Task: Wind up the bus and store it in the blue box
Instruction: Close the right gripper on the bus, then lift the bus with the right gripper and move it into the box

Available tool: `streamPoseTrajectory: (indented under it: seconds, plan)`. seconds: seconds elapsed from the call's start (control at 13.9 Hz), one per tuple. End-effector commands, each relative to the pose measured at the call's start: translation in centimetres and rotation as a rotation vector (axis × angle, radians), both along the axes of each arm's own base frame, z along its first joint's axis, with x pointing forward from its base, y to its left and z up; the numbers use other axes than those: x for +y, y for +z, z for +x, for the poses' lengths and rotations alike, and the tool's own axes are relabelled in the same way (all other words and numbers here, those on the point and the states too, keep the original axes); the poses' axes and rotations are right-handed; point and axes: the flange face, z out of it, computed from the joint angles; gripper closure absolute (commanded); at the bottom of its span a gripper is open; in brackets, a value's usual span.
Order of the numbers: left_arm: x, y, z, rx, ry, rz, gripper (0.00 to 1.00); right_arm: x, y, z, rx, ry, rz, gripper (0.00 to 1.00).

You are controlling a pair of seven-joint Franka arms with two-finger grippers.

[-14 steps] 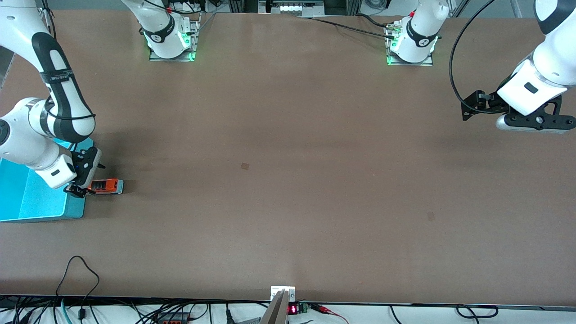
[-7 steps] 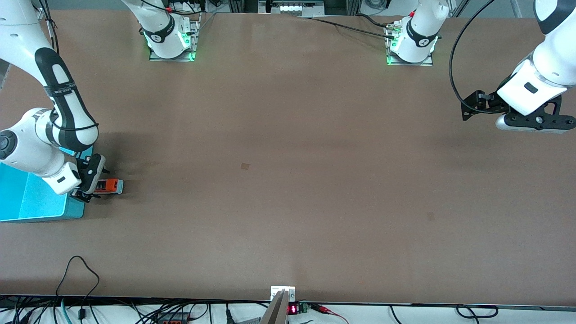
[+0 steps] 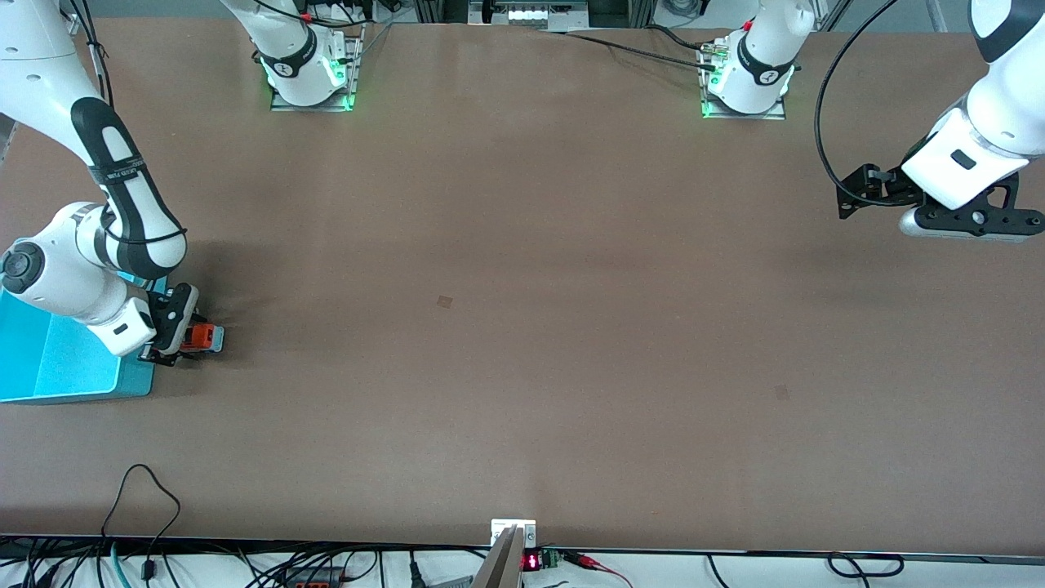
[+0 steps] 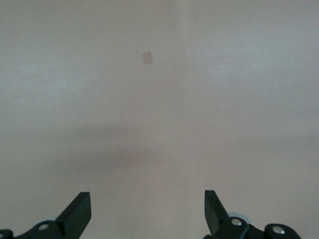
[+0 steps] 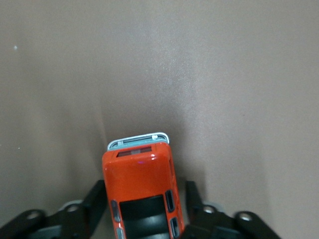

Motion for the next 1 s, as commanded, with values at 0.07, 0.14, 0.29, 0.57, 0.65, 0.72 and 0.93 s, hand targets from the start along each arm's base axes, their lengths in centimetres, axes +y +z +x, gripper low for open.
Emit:
streamPoseTrajectory:
  seconds: [0.07, 0.14, 0.29, 0.57, 0.65, 0.72, 0.93]
  plan:
    - [-0.2, 0.7, -0.3, -0.003, -0.007, -0.017, 0.0, -0.5, -0.1, 0.2, -0.014, -0.027, 0.021, 0.99]
    - [-0.2, 0.6, -0.3, 0.0, -0.01, -0.017, 0.0, -0.6, -0.2, 0.1, -0.012, -0.029, 0.022, 1.0]
    - [0.0, 0.7, -0.4, 0.005, -0.009, -0.016, 0.0, -0.9, -0.4, 0.0, -0.01, -0.06, 0.027, 1.0]
    - [0.0, 0.7, -0.5, 0.007, -0.013, -0.017, 0.0, 2.1, 1.8, 1.2, -0.032, -0.222, 0.071, 1.0]
    - [0.0, 0.7, -0.5, 0.007, -0.013, -0.017, 0.0, 3.1, 2.8, 1.6, -0.04, -0.289, 0.091, 1.0]
    - [0.1, 0.6, -0.4, 0.007, -0.012, -0.017, 0.0, 4.9, 4.4, 2.0, -0.054, -0.332, 0.11, 1.0]
    - [-0.3, 0.6, -0.5, 0.008, -0.016, -0.016, 0.0, 6.4, 9.9, 2.6, -0.099, -0.451, 0.126, 1.0]
